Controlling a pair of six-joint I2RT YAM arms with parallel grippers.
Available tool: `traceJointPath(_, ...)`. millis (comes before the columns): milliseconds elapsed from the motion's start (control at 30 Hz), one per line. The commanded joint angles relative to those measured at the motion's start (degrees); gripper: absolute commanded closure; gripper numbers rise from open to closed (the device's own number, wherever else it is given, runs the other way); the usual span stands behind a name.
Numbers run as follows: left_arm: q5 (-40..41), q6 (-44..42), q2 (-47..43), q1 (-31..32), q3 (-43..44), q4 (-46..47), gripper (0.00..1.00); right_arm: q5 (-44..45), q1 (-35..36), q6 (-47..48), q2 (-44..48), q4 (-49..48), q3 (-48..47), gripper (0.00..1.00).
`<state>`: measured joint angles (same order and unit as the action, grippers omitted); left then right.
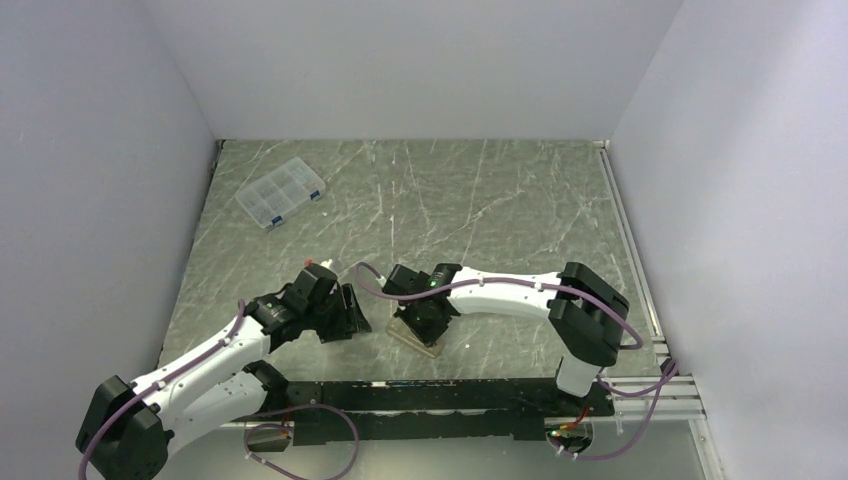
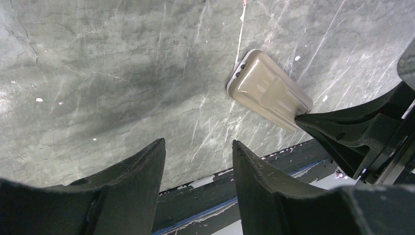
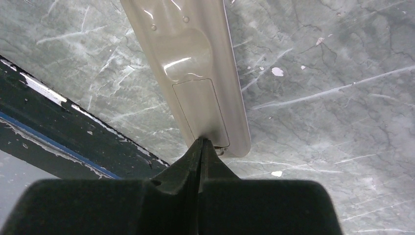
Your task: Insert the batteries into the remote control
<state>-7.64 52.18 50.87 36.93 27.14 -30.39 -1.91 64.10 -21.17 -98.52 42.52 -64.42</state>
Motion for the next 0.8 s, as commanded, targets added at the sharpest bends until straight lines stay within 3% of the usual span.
traceJointPath(0,1.0,-0.7,0.0,-0.3,2.5,-0.4,0.42,3.0,-0.1,-0.5,2.1,1.0,-1.2,0.99)
traceJointPath(267,1.3,-1.0,-1.0,-0.3,3.0,-1.7,0.42,2.6,-0.2,0.2,7.4,-0.9,0.1,0.60)
traceJointPath(400,1.0,-1.4,-0.9,-0.3,3.8,-2.2,0.43,2.2,-0.1,1.0,8.8,-3.1,1.8,0.48)
traceJointPath(533,0.4,-2.2,-1.1,-0.3,4.5,-2.8,0.43,-0.4,0.0,2.6,9.7,-5.2,3.6,0.28)
traceJointPath(767,0.8,-2.7,-2.5,-0.3,5.8,-4.6,0.36,-0.9,-0.1,3.7,9.7,-9.0,6.6,0.20)
